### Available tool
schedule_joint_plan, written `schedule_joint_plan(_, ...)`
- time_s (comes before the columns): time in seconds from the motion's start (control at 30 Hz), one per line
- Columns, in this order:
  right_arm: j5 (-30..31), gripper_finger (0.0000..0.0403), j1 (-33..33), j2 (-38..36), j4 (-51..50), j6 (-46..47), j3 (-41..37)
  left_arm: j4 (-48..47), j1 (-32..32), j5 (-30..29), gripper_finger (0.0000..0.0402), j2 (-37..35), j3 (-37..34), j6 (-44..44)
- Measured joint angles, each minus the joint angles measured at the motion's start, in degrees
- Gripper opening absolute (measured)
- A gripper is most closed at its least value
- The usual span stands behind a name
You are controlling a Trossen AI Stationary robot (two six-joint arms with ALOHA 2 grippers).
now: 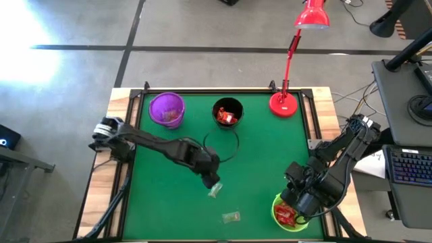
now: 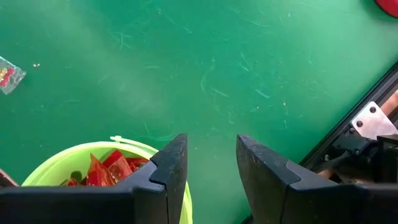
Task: Sort candy
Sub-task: Put the green gummy into the violet bucket
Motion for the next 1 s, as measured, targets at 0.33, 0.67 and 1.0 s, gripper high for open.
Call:
schedule_joint_plan(0.33,-0.02,0.0123,0.0,0.0,0.27,0.15,0.0,4.76,-2.92,4.6,0.0139,10.45,2.54,-1.05)
schedule_joint_plan(0.67,0.0,0.0122,0.0,0.0,0.39,0.17,0.0,6.44,-4.68,4.81,0.0139,16.67,5.88,-2.6)
schedule_joint_plan(1.0,0.96,0.0125,0.0,0.0,0.36,-0.58,0.0,6.7,-4.64,5.06,0.0123,19.91,6.1,-2.48)
